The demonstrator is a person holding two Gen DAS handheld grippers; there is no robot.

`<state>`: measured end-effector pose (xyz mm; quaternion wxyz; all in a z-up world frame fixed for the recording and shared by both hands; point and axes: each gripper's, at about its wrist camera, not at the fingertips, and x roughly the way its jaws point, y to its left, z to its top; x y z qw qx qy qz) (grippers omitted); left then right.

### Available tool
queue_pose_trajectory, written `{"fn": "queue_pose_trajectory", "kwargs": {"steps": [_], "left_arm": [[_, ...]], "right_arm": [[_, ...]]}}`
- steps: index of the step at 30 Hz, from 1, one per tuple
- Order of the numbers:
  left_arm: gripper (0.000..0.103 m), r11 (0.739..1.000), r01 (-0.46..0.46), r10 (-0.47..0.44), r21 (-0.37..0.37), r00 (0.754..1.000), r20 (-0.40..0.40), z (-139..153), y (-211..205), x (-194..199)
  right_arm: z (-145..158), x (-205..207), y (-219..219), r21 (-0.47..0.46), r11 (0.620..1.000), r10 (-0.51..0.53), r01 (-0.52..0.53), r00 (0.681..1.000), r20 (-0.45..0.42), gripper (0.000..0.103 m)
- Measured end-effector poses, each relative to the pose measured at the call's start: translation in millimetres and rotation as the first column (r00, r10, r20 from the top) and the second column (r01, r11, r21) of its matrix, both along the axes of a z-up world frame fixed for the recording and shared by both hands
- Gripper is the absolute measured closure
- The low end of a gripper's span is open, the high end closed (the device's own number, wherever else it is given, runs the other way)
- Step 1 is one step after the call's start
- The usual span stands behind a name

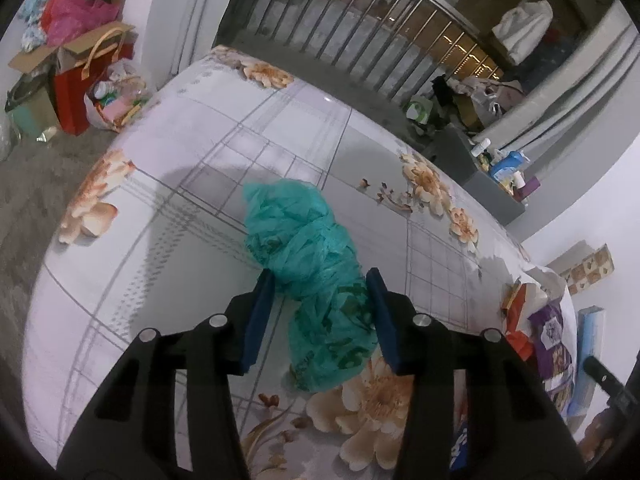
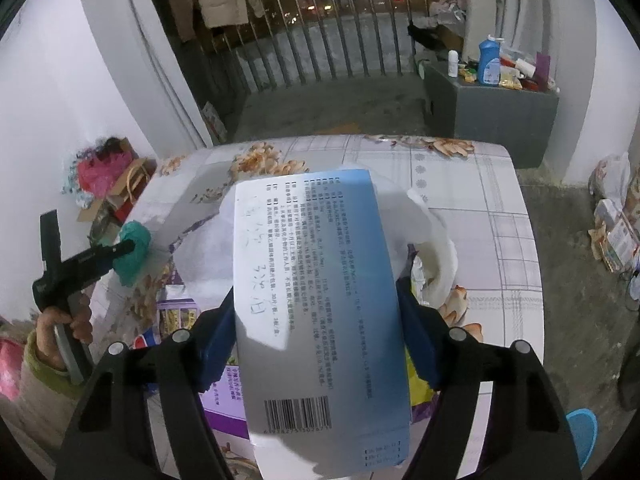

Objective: Collect trash
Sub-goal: 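Carry the teal bag and tissue box to the blue basket and release both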

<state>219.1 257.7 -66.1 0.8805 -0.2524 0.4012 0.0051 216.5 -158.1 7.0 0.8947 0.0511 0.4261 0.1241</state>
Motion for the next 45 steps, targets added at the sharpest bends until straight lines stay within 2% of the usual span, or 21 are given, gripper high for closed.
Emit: {"fn": "queue_pose_trajectory", "kwargs": {"steps": [4,8,12,15,17,19,22,23,25,27,29,30,31,33,34,36,39,41,43,44,45], "left_arm": [[0.060,0.999,0.001,-0.003,0.035,0.999,0.046,19.1,4.2,-15.5],[0.061,0.997,0.010,-0.019,0.075,0.993,0.114,51.0,2.4,-40.7],[0.061,0.993,0.063,-0.081,0.101,0.978,0.192,87.5,-14.9,-67.7],[0.061,0.984,0.144,-0.167,0.108,0.954,0.247,113.1,-42.4,-86.9],[0.061,0.966,0.236,-0.256,0.107,0.929,0.267,125.1,-73.9,-94.8],[0.061,0.937,0.333,-0.348,0.102,0.896,0.277,134.1,-111.1,-98.5],[0.061,0.855,0.510,-0.513,0.090,0.811,0.280,142.6,-184.5,-100.2],[0.061,0.817,0.569,-0.570,0.093,0.772,0.280,144.0,-215.6,-100.9],[0.060,0.746,0.660,-0.656,0.087,0.705,0.270,143.1,-271.0,-101.1],[0.060,0.633,0.773,-0.758,0.034,0.610,0.231,134.7,-334.5,-97.3],[0.060,0.536,0.843,-0.830,-0.028,0.533,0.161,119.3,-397.7,-92.5],[0.060,0.487,0.872,-0.863,-0.045,0.489,0.125,110.2,-432.3,-92.6],[0.060,0.454,0.890,-0.884,-0.050,0.457,0.101,102.6,-455.5,-94.7],[0.060,0.365,0.930,-0.929,-0.041,0.367,0.041,83.6,-515.4,-103.1],[0.060,0.329,0.943,-0.944,-0.047,0.330,0.019,75.0,-539.5,-108.0],[0.060,0.261,0.960,-0.965,-0.101,0.259,-0.027,52.5,-587.6,-116.6],[0.060,0.199,0.969,-0.979,-0.144,0.188,-0.083,21.3,-645.7,-128.5],[0.057,0.177,0.972,-0.982,-0.153,0.163,-0.100,5.7,-677.0,-138.7],[0.038,0.137,0.978,-0.986,-0.158,0.119,-0.119,-11.4,-711.3,-146.4],[0.032,0.139,0.980,-0.984,-0.144,0.120,-0.132,-20.4,-724.2,-153.0],[0.028,0.153,0.981,-0.981,-0.120,0.135,-0.142,-30.8,-735.1,-148.5]], "right_arm": [[9.5,-9.2,-7.5,0.036,0.999,-0.019,0.018,0.999,0.037,0.032],[23.8,-29.9,-21.8,0.104,0.994,-0.050,0.041,0.995,0.084,0.032],[32.8,-58.1,-42.2,0.193,0.980,-0.081,0.058,0.990,0.116,0.032],[39.9,-87.3,-62.0,0.250,0.965,-0.122,0.084,0.983,0.139,0.032],[46.1,-107.5,-80.9,0.277,0.953,-0.170,0.122,0.973,0.156,0.032],[49.7,-135.0,-106.5,0.305,0.932,-0.253,0.194,0.953,0.168,0.032],[47.4,-177.4,-152.5,0.345,0.874,-0.411,0.341,0.899,0.153,0.032],[44.7,-189.5,-167.2,0.349,0.852,-0.460,0.390,0.877,0.143,0.032],[33.0,-218.4,-204.4,0.358,0.782,-0.575,0.510,0.812,0.101,0.032],[16.9,-241.4,-235.8,0.370,0.710,-0.660,0.599,0.749,0.052,0.032],[-1.3,-261.3,-269.5,0.387,0.630,-0.729,0.673,0.685,-0.005,0.032],[-14.0,-272.8,-288.1,0.389,0.580,-0.766,0.716,0.641,-0.037,0.032],[-23.5,-281.4,-301.2,0.388,0.542,-0.791,0.745,0.608,-0.062,0.032],[-45.0,-299.0,-328.8,0.390,0.461,-0.834,0.797,0.540,-0.118,0.032],[-55.4,-307.4,-340.3,0.395,0.426,-0.847,0.814,0.512,-0.141,0.032],[-76.1,-322.0,-364.9,0.410,0.357,-0.870,0.839,0.458,-0.179,0.032],[-104.4,-339.1,-398.2,0.436,0.275,-0.889,0.857,0.399,-0.224,0.031],[-122.8,-345.7,-419.2,0.453,0.229,-0.904,0.862,0.360,-0.230,0.030],[-146.8,-337.2,-444.9,0.415,0.193,-0.919,0.889,0.312,-0.242,0.011],[-162.8,-338.2,-454.5,0.376,0.157,-0.929,0.913,0.266,-0.258,0.010],[-172.5,-341.4,-462.6,0.342,0.138,-0.931,0.929,0.240,-0.274,0.010]]}}
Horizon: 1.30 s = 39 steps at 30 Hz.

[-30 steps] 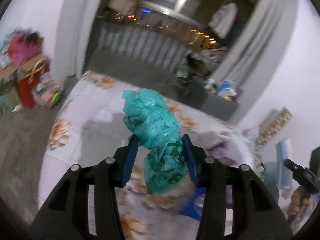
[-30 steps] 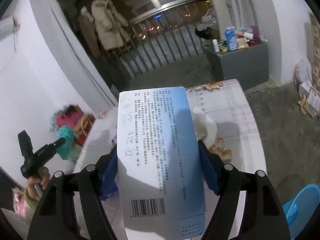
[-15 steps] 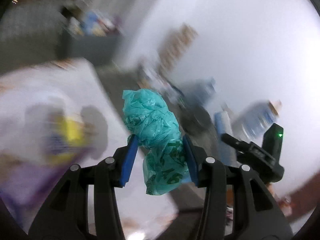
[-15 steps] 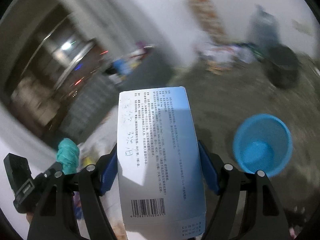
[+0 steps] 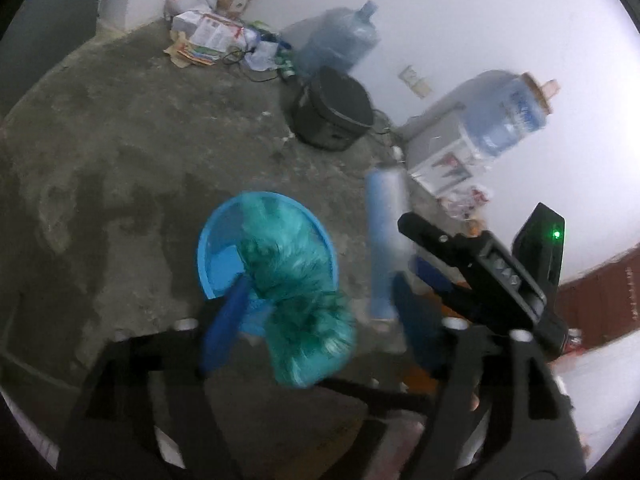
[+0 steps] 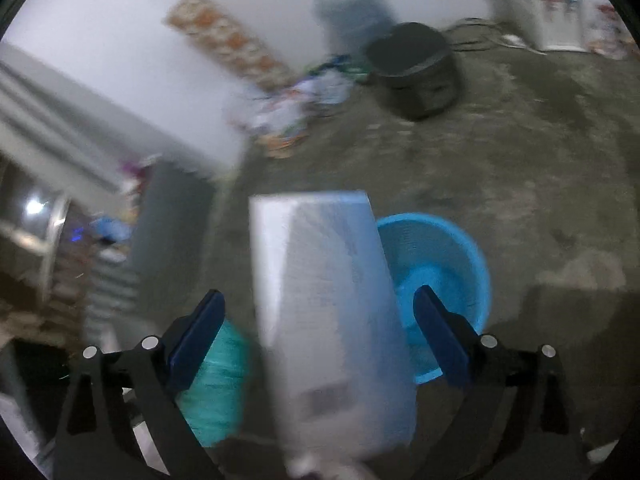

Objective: Collect trash
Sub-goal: 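Carry the teal bag and tissue box to the blue basket and release both, then grasp the purple snack bag with the left gripper while the right grasps white tissue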

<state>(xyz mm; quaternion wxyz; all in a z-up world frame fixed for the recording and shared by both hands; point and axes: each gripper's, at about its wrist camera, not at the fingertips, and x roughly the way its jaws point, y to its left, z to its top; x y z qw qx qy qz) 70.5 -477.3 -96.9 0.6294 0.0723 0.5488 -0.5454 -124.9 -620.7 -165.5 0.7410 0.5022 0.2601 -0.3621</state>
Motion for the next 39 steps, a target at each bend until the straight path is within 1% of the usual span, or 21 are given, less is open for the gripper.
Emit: {"fn": "queue_pose_trajectory", "kwargs": {"steps": [2,4,7,11,14,15,17,20,21,22,23,25,26,28,30,32,33,35,36,38,39], "left_arm": [[0.027,1.000,-0.020,0.020,0.002,0.999,0.027,-8.0,-7.6,-3.8],[0.024,1.000,-0.023,0.023,-0.010,1.000,0.010,-9.4,-6.9,-6.6],[0.020,0.999,-0.025,0.026,-0.033,0.999,0.042,-3.4,-3.9,-5.9],[0.020,0.996,-0.016,0.024,-0.083,0.995,0.097,13.0,16.3,-7.0],[0.020,0.992,-0.019,0.038,-0.127,0.989,0.142,36.7,39.6,-8.0],[0.020,0.990,-0.023,0.045,-0.142,0.987,0.153,44.3,48.4,-8.0],[0.019,0.984,-0.046,0.074,-0.170,0.984,0.163,59.1,72.7,-7.5],[0.019,0.975,-0.098,0.133,-0.200,0.976,0.172,80.9,115.4,-6.1],[0.019,0.971,-0.112,0.152,-0.212,0.972,0.182,87.8,128.7,-6.0],[0.019,0.966,-0.125,0.170,-0.226,0.967,0.191,94.1,143.3,-5.5],[0.019,0.958,-0.142,0.196,-0.249,0.959,0.207,104.8,166.1,-4.7],[0.016,0.944,-0.169,0.237,-0.282,0.945,0.227,120.5,203.4,-1.9],[0.014,0.938,-0.184,0.258,-0.293,0.936,0.240,127.1,219.9,-1.6],[0.010,0.919,-0.226,0.317,-0.323,0.910,0.266,141.5,260.7,2.6],[0.009,0.891,-0.281,0.390,-0.356,0.876,0.285,154.7,308.1,9.1],[0.009,0.848,-0.365,0.487,-0.385,0.824,0.290,164.2,354.9,16.0],[0.009,0.822,-0.402,0.530,-0.403,0.798,0.285,167.8,377.9,19.3],[0.009,0.763,-0.481,0.621,-0.431,0.731,0.283,172.4,426.4,26.4],[0.009,0.742,-0.506,0.649,-0.439,0.704,0.287,173.9,442.5,29.0],[0.009,0.696,-0.548,0.704,-0.463,0.646,0.294,177.5,480.8,33.9],[0.009,0.680,-0.558,0.721,-0.475,0.625,0.299,178.8,496.1,36.1]], "right_arm": [[-19.6,-3.0,-5.7,0.026,0.999,-0.035,0.037,0.998,-0.049,0.010],[-28.3,-7.8,-9.6,0.034,0.998,-0.047,0.048,0.999,-0.028,0.010],[-27.2,-9.6,-9.2,0.002,0.999,-0.054,0.054,0.998,-0.028,0.010],[7.4,0.6,6.2,-0.124,0.992,-0.017,0.011,0.999,-0.047,0.010],[43.1,10.3,28.6,-0.286,0.958,0.002,-0.033,0.994,-0.108,0.006],[57.0,15.3,41.2,-0.361,0.932,-0.005,-0.044,0.991,-0.135,0.006],[75.8,22.7,56.3,-0.449,0.891,-0.020,-0.060,0.985,-0.172,0.006],[102.8,40.4,88.2,-0.596,0.797,-0.072,-0.099,0.964,-0.257,0.006],[111.2,48.3,104.4,-0.652,0.747,-0.071,-0.130,0.959,-0.273,0.006],[117.8,53.3,114.3,-0.681,0.716,-0.065,-0.150,0.958,-0.280,0.006],[123.7,61.3,130.1,-0.721,0.668,-0.055,-0.185,0.954,-0.295,0.006],[134.1,73.6,155.3,-0.760,0.603,-0.021,-0.245,0.947,-0.321,0.006],[138.8,78.0,165.5,-0.769,0.580,0.002,-0.268,0.945,-0.328,0.006],[149.1,87.4,194.8,-0.788,0.524,0.109,-0.322,0.943,-0.313,0.006],[160.9,92.0,223.0,-0.803,0.490,0.225,-0.341,0.939,-0.262,0.006],[171.7,100.2,246.8,-0.809,0.473,0.300,-0.350,0.927,-0.225,0.006],[179.6,108.2,264.0,-0.814,0.456,0.350,-0.360,0.913,-0.208,0.006],[192.3,117.1,288.9,-0.823,0.422,0.436,-0.380,0.881,-0.183,0.006],[200.6,125.2,304.3,-0.824,0.405,0.487,-0.395,0.856,-0.171,0.006],[214.1,141.6,326.3,-0.815,0.391,0.574,-0.426,0.806,-0.146,0.006],[218.4,150.8,335.4,-0.809,0.387,0.604,-0.442,0.785,-0.139,0.006]]}}
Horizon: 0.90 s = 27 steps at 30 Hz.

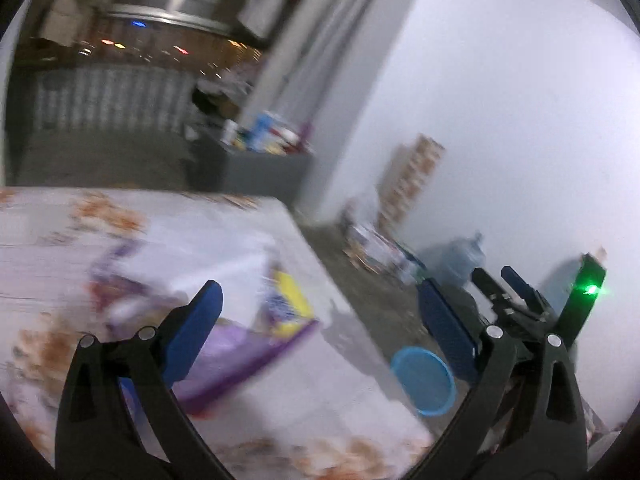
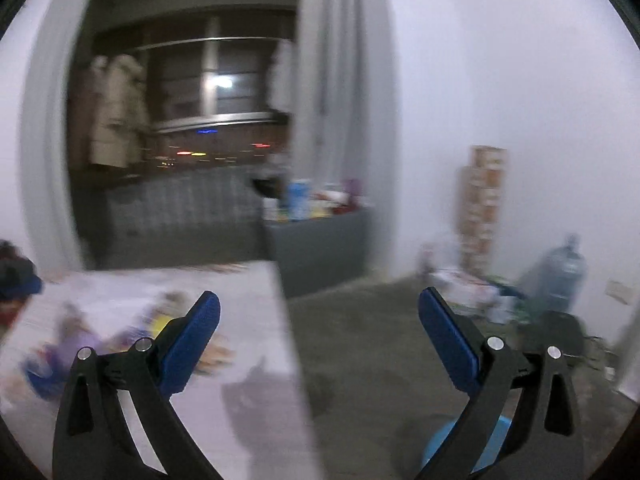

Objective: Collect trash
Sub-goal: 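Grasp the purple snack bag with the left gripper while the right grasps white tissue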

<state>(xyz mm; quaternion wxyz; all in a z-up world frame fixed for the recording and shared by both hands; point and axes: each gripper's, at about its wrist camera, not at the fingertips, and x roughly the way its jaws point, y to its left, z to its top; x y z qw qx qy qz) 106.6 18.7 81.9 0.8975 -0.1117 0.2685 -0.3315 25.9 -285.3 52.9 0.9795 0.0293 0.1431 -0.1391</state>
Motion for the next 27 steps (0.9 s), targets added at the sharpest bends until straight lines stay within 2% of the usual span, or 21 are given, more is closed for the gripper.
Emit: {"fn": "queue_pose_trajectory", "kwargs": {"steps": [4,6,10,13,17,19,21,24,27], "left_arm": [[0.009,0.999,-0.047,0.047,-0.003,0.998,0.045,3.1,43.3,9.6],[0.009,0.999,-0.045,0.045,-0.005,0.997,0.058,0.1,57.0,15.4],[0.009,0.999,-0.040,0.039,0.022,0.997,0.063,-10.9,68.7,25.7],[0.009,0.998,-0.037,0.034,0.048,0.997,0.068,-19.1,65.0,29.5],[0.012,0.998,-0.033,0.032,0.046,0.999,0.019,-33.7,68.2,36.5],[0.024,0.998,-0.031,0.032,0.050,0.999,-0.009,-39.7,67.9,40.0],[0.029,0.997,-0.040,0.044,0.069,0.998,-0.052,-47.7,69.3,44.9],[0.037,0.994,-0.056,0.065,0.093,0.993,-0.103,-58.6,73.3,48.6],[0.041,0.995,-0.058,0.069,0.084,0.987,-0.142,-66.6,80.0,45.9]], "right_arm": [[12.5,45.2,28.9,0.101,0.978,0.188,-0.184,0.981,-0.037,0.006],[13.2,69.5,40.6,0.161,0.948,0.287,-0.275,0.956,-0.056,0.006],[6.3,101.6,64.1,0.215,0.897,0.413,-0.385,0.905,-0.102,0.006],[-4.3,125.5,79.6,0.240,0.867,0.477,-0.436,0.866,-0.152,0.007],[-16.4,145.6,113.2,0.234,0.827,0.557,-0.512,0.805,-0.204,0.011],[-24.9,150.0,130.3,0.213,0.800,0.599,-0.560,0.764,-0.238,0.014],[-31.6,158.1,141.9,0.208,0.781,0.625,-0.589,0.730,-0.276,0.016],[-43.9,166.6,156.0,0.185,0.774,0.629,-0.606,0.699,-0.341,0.022],[-55.9,171.5,161.4,0.161,0.787,0.603,-0.596,0.688,-0.403,0.035]]}}
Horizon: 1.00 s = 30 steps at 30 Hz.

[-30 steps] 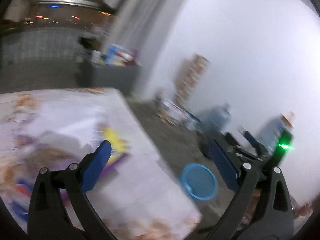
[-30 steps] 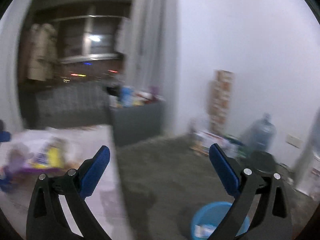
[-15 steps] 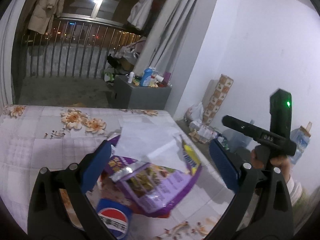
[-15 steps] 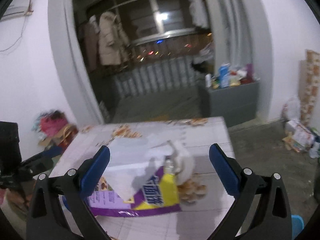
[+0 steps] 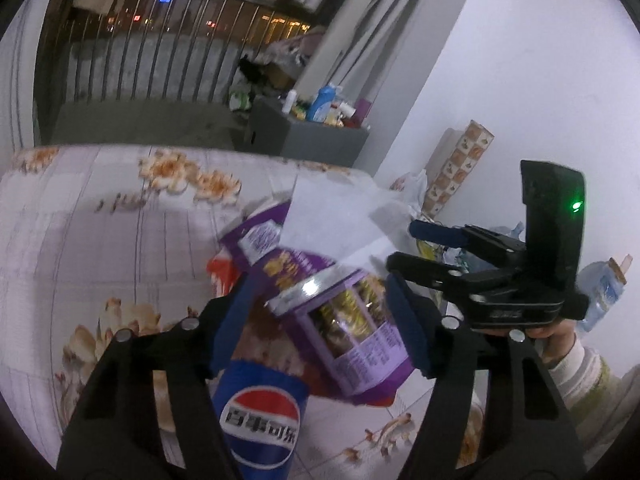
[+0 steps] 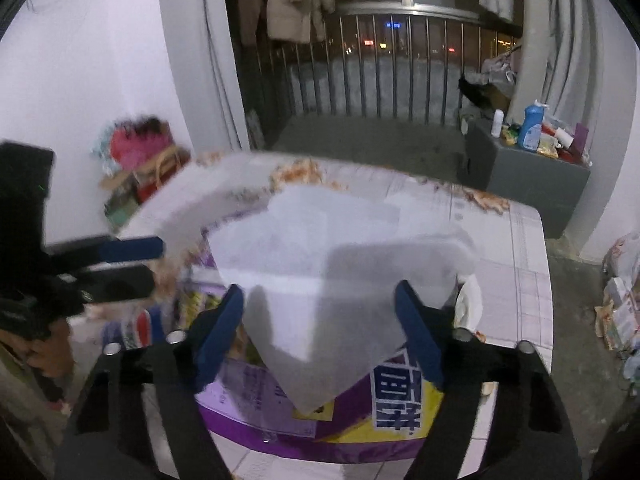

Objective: Collect trash
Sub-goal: 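Grasp the purple snack bag with the left gripper while the right grasps white tissue, then lift the purple snack bag with the left gripper and the tissue with the right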

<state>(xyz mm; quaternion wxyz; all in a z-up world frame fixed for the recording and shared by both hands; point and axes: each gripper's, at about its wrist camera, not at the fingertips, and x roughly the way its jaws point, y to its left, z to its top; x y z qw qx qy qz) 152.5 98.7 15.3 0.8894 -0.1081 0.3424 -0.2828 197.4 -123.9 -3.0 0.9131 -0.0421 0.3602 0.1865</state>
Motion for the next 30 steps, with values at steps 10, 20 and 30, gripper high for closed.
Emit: {"fn": "queue_pose_trajectory", "kwargs": {"steps": [10,20,30], "left_arm": [[0.042,0.999,-0.011,0.006,-0.030,0.987,-0.162,-27.6,13.6,5.7],[0.042,0.977,0.008,-0.064,-0.213,0.965,-0.254,-40.0,16.2,32.6],[0.042,0.949,0.067,-0.140,-0.308,0.965,-0.223,-33.5,8.0,35.5]], "right_arm": [[-10.5,1.6,-3.0,-0.009,0.999,-0.036,0.035,0.999,-0.028,0.070],[-15.9,3.8,-16.7,0.077,0.995,-0.062,0.067,0.996,-0.056,0.080],[-20.4,8.4,-28.2,0.142,0.986,-0.079,0.089,0.994,-0.079,0.088]]}}
